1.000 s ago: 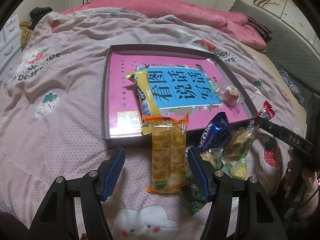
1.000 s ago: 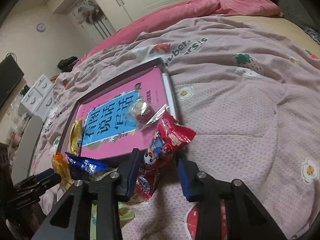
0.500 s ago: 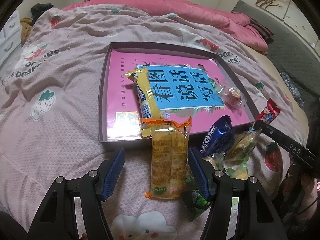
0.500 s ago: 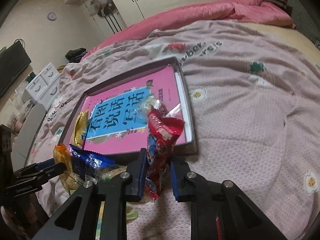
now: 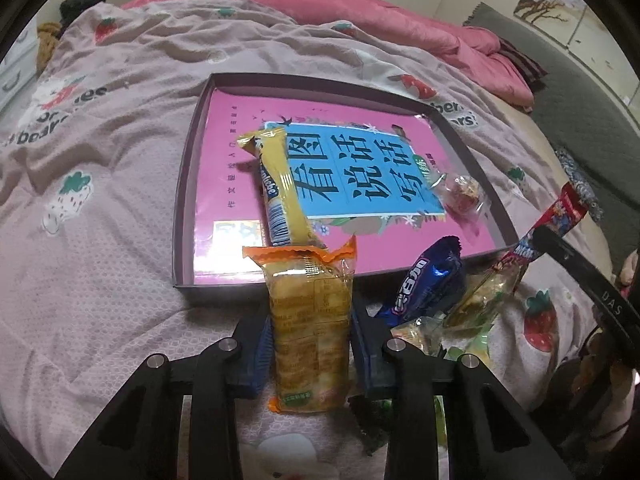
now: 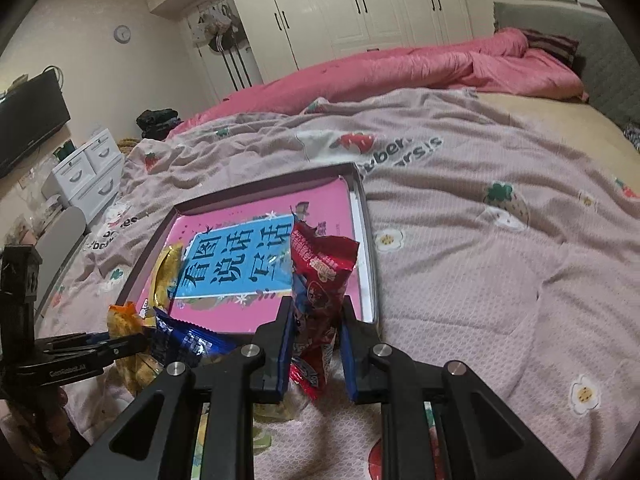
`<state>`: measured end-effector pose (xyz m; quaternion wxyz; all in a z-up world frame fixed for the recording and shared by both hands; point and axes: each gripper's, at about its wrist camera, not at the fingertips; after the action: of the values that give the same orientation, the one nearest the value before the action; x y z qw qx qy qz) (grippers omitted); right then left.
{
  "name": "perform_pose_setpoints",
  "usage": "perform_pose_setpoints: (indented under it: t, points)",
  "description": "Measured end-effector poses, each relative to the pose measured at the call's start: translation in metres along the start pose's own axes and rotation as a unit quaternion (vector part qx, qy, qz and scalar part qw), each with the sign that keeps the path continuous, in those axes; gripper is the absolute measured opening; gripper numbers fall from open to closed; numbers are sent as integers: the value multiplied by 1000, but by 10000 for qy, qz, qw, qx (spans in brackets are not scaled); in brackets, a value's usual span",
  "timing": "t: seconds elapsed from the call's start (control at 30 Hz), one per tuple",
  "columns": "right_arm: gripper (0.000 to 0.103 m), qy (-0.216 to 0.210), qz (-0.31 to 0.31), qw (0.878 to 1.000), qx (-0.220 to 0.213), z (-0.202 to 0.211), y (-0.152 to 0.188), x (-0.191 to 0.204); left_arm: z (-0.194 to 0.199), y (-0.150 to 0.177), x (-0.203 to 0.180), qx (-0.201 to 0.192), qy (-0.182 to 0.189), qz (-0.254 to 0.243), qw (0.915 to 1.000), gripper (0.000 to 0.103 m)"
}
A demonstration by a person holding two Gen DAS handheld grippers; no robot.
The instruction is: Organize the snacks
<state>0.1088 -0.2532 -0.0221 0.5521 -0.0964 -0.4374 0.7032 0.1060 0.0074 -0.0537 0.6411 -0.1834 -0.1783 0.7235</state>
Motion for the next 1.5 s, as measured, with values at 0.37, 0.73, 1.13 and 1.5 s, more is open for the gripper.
perform_pose_setpoints:
  t: [0.37, 0.73, 1.13, 1.5]
  points:
    - [21, -63, 275, 9992, -271, 13, -5, 12, 44, -8, 8, -638, 156, 100, 9978, 34]
    - [21, -58, 573, 9972, -486, 18, -14, 22, 74, -24, 12, -1280, 24, 118, 9917, 34]
    - [21, -43, 578, 9962, -646, 16, -24, 18, 73, -43, 0, -1513, -56, 79, 9884, 35]
    - [21, -32, 501, 9968, -621, 9, -28, 12, 47, -52, -13, -1396, -68, -3, 9902, 35]
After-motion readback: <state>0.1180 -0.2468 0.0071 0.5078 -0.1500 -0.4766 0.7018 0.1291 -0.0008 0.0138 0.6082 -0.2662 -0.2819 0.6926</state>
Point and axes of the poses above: each gripper's, at about its wrist camera, not at the fingertips, and z roughly against the way its jaws point, x to its left, y to its underside, and after that the axes turned 13 degrees about -y, right-handed
